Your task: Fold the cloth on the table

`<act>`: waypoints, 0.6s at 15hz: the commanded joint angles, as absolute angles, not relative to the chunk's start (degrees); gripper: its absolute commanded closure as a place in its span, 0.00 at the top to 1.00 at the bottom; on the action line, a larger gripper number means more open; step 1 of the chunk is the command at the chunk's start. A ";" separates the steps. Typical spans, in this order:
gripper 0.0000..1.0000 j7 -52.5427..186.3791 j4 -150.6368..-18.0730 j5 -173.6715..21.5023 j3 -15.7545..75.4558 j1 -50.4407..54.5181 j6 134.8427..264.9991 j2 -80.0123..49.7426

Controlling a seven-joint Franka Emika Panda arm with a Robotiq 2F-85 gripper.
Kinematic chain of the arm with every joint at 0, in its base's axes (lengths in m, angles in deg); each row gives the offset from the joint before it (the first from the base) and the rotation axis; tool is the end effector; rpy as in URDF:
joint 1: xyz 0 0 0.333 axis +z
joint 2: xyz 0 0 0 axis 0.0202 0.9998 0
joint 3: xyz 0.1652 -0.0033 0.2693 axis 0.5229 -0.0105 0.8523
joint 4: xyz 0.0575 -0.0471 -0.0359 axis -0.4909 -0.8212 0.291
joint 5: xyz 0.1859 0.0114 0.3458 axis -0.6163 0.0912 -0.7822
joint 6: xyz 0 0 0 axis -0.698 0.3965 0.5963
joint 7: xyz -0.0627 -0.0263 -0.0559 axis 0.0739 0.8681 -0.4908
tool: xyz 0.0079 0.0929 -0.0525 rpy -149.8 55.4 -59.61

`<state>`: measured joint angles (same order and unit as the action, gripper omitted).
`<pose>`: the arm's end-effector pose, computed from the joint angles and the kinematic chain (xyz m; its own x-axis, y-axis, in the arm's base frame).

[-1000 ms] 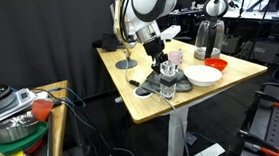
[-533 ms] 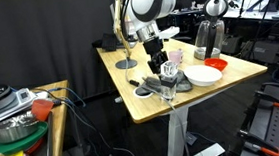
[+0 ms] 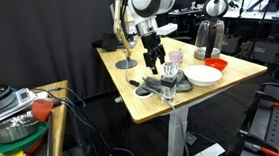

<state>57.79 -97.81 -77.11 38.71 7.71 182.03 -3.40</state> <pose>0.5959 0.1166 0.2373 0.9128 0.2833 -0.2943 0.2844 -0.9579 -0.0400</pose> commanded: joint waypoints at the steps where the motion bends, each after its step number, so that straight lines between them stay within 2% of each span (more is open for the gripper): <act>1: 1.00 57.88 -97.69 -77.02 38.90 7.56 181.93 -3.33; 9: 1.00 59.01 -96.91 -77.43 38.83 7.55 183.76 -2.30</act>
<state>58.48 -97.80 -77.14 38.72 7.71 182.53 -3.15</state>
